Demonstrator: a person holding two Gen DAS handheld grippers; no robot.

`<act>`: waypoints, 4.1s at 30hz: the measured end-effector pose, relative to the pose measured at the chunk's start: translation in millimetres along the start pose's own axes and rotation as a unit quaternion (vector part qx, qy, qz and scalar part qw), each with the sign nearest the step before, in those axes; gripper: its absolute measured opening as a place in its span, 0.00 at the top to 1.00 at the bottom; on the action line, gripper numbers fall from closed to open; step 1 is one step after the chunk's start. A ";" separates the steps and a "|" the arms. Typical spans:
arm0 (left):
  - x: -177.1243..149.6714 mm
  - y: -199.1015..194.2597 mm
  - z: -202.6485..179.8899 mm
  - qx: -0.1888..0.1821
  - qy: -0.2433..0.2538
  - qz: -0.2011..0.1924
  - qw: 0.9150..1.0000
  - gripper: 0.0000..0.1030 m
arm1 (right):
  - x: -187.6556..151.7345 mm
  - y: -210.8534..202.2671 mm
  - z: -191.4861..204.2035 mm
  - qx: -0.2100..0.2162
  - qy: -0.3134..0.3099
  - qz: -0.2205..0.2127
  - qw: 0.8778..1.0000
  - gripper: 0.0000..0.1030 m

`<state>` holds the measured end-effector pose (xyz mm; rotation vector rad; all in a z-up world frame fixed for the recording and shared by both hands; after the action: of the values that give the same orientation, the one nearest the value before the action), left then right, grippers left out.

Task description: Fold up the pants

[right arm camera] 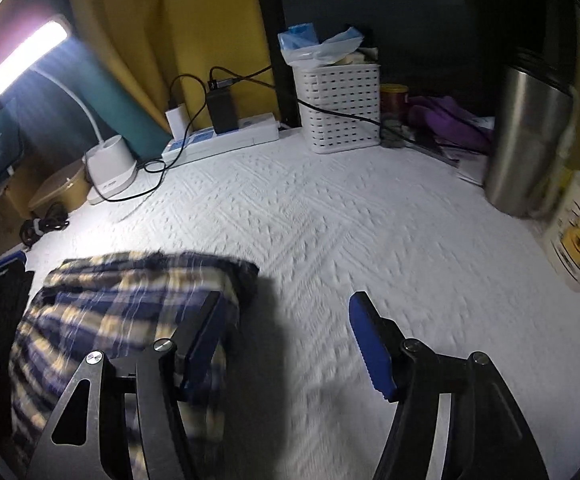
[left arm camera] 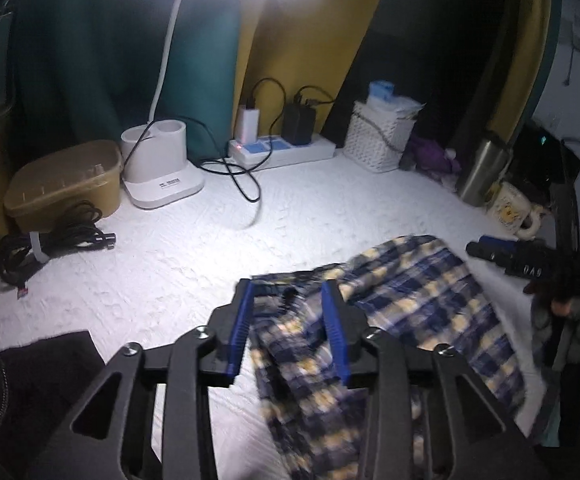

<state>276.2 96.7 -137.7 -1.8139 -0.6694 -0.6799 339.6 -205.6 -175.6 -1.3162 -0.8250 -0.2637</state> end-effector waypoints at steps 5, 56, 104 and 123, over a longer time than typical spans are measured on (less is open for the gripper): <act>-26.7 -1.8 -18.2 -0.015 0.008 0.026 1.000 0.62 | -22.4 -17.8 15.3 0.006 -0.021 0.009 1.000 0.36; -59.1 -17.0 -6.2 0.009 -0.028 0.056 0.998 0.32 | -99.1 -65.8 37.1 -0.021 -0.046 0.026 0.998 0.34; -52.4 38.8 -43.5 -0.039 0.021 0.083 0.996 0.72 | -39.2 24.6 98.6 0.091 -0.077 0.027 0.993 0.77; -31.6 -47.4 -77.7 -0.067 0.064 -0.011 0.996 0.72 | -21.1 -80.7 109.2 0.047 -0.083 -0.083 0.992 0.79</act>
<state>209.9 33.8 -107.4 -1.8694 -0.5717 -0.8658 234.1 -132.4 -126.8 -1.1931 -1.0772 -0.2456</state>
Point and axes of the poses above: each gripper's, at about its wrist camera, not at the fingertips, and y roughly the way its jaws point, z to its left, x to its top, the point moved 7 cm from there along y, roughly the way its jaws point, and after that the axes turned 7 degrees about -y, right-handed, at the moved point
